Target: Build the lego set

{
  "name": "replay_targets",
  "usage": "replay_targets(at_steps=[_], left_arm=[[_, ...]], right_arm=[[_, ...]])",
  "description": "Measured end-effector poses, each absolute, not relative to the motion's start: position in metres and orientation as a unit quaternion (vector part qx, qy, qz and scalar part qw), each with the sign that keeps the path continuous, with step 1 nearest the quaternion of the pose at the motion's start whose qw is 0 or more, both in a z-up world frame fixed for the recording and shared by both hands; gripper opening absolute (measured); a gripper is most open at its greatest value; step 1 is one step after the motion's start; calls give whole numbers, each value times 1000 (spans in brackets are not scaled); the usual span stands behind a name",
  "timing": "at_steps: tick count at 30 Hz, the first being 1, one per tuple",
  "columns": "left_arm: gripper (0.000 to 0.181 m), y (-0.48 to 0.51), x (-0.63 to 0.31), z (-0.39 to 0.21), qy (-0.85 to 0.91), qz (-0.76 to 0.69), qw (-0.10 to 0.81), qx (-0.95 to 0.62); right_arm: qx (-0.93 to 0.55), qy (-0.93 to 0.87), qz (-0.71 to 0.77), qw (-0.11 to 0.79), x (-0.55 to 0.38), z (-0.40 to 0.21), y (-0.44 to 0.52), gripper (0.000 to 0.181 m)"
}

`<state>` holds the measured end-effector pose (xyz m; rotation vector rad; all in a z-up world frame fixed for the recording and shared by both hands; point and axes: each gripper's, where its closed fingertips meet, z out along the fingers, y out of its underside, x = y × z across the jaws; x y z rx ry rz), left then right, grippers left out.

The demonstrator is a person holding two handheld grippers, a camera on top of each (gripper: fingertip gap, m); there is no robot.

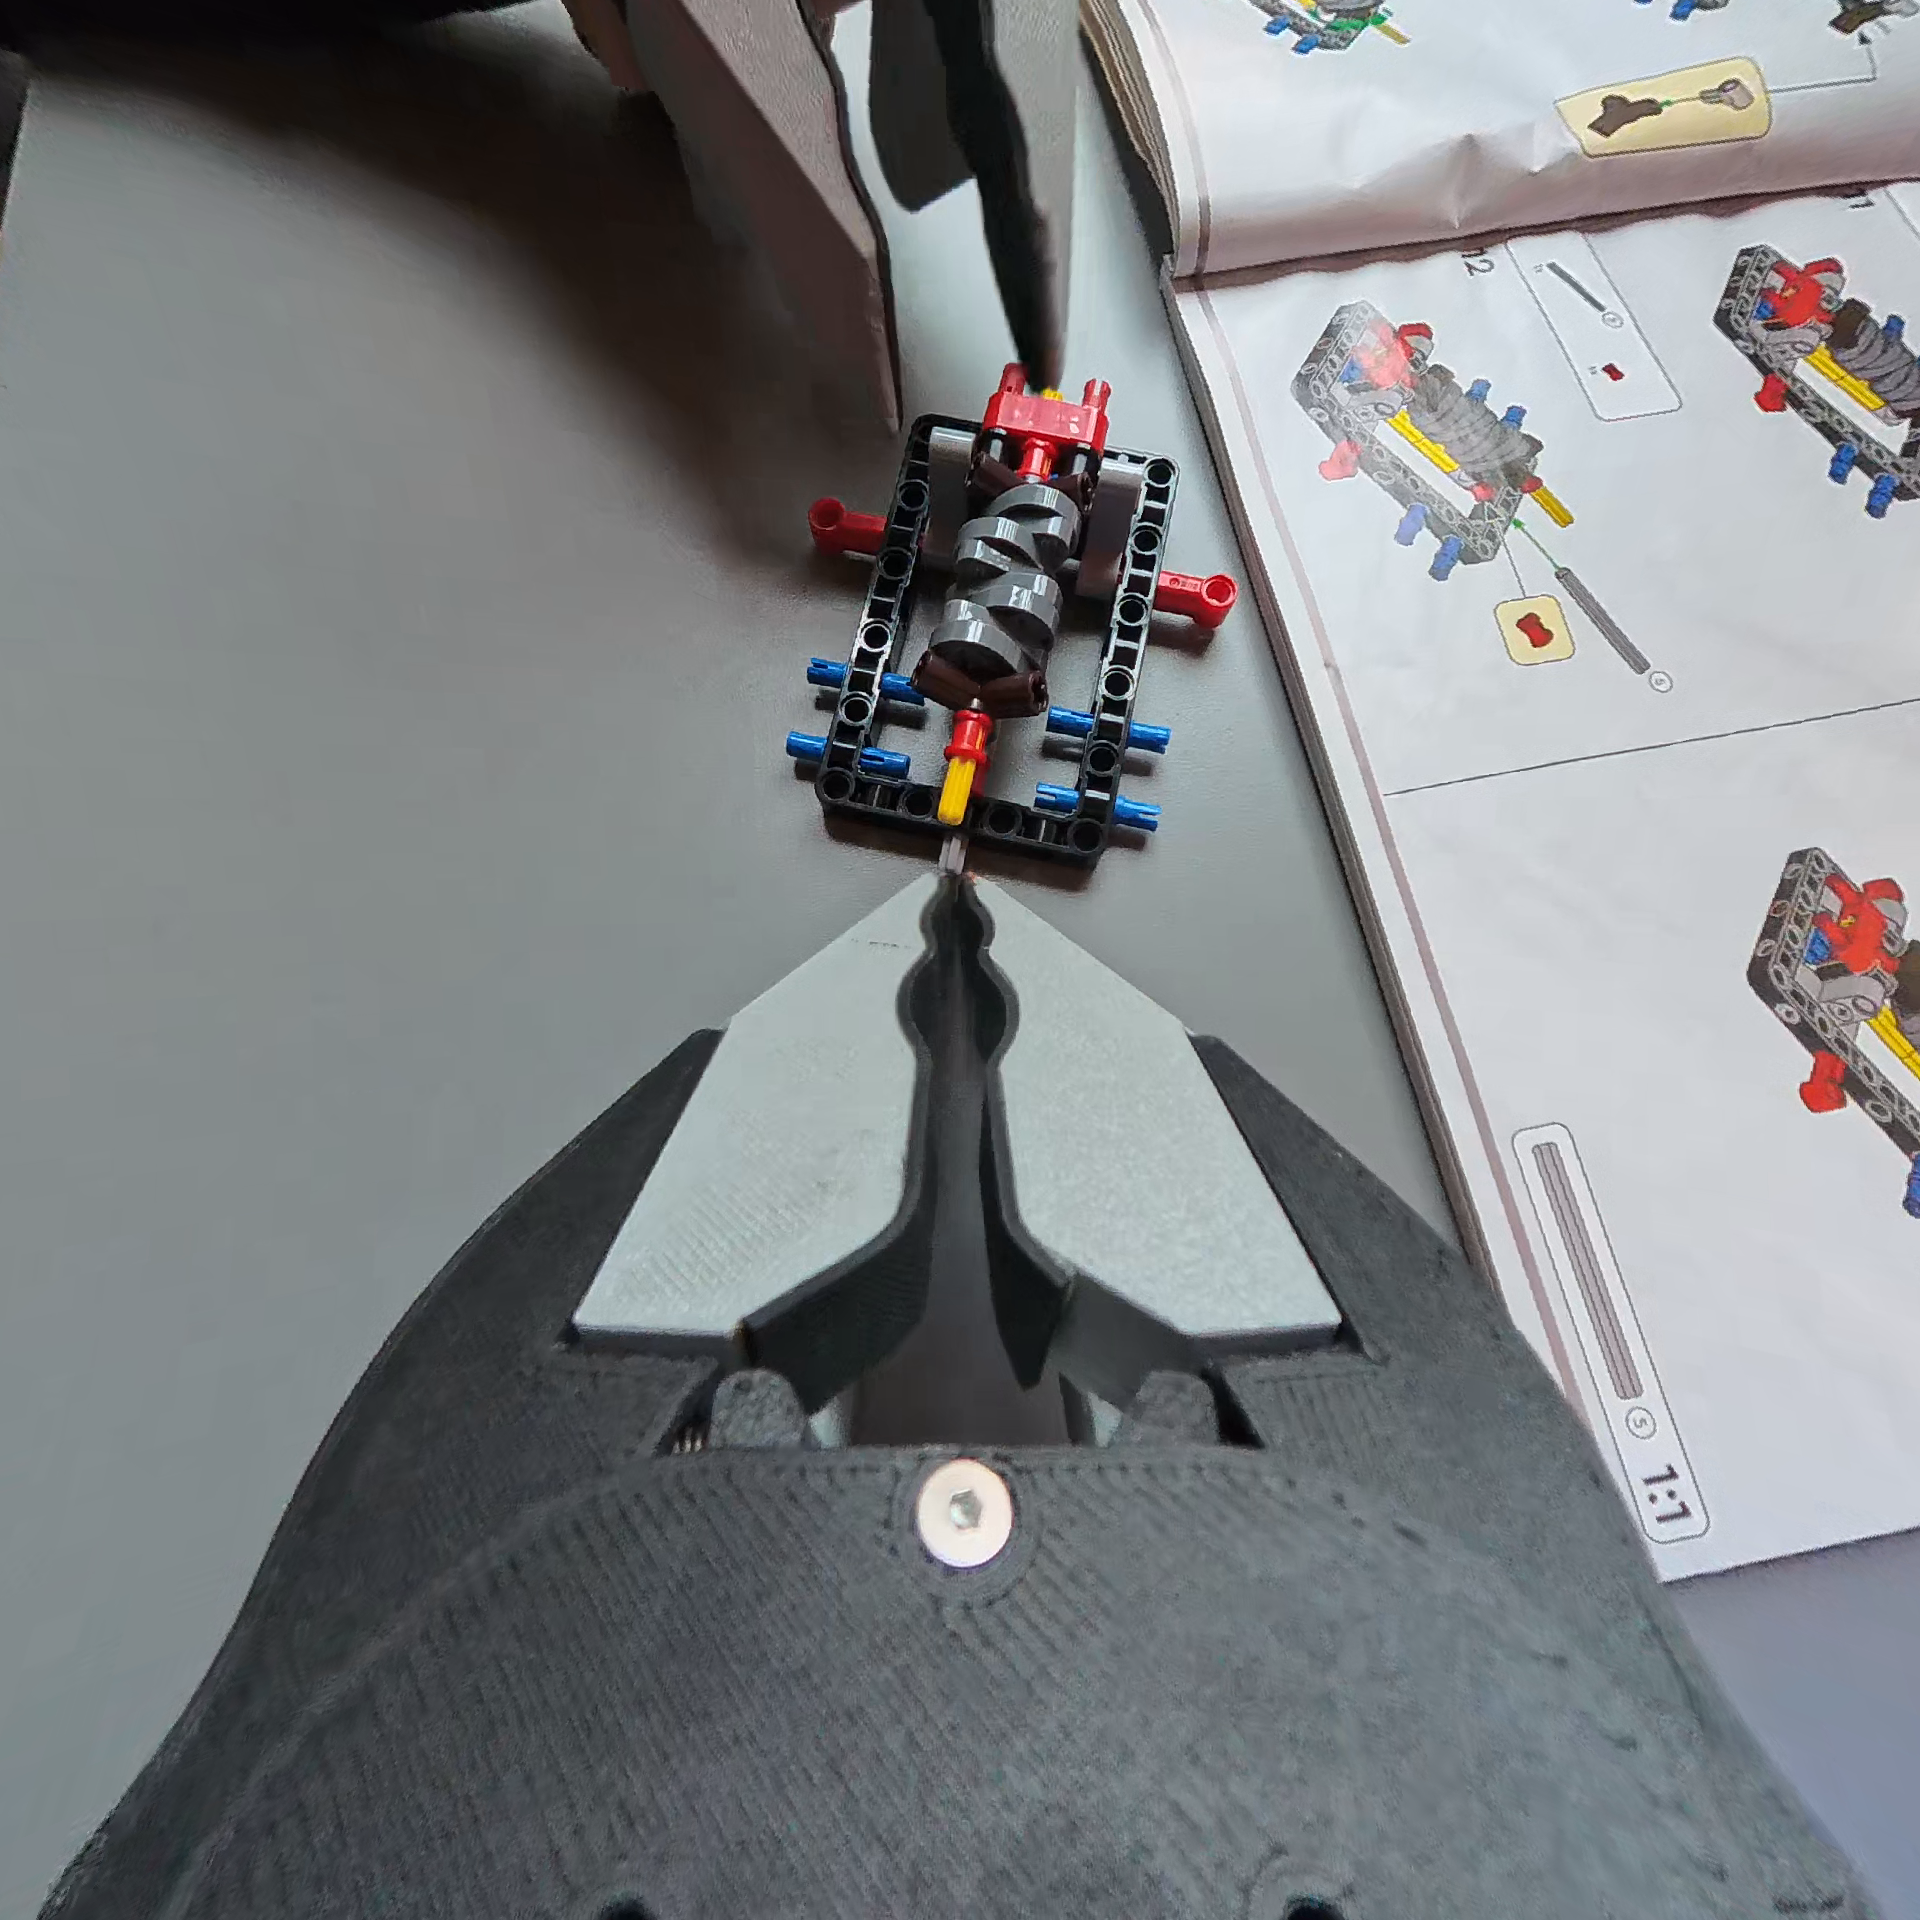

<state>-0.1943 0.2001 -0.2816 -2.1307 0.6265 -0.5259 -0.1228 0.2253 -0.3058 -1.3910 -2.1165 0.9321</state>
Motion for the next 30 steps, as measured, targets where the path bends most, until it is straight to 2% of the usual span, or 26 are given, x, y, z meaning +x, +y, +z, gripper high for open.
replay_targets(at_steps=[7,12,22,30], left_arm=[[19,199,-192,-292,266,-181,394,-861],[19,200,-192,-292,259,-182,394,-863],[32,191,-185,-290,260,-230,382,-856],[37,188,-191,-277,244,-263,408,-839]], right_arm=[[-506,-763,340,215,-123,-306,226,0],[-508,-762,343,211,-124,-306,225,0],[-490,-774,338,216,-117,-306,230,0],[-489,-759,362,230,-118,-298,238,8]])
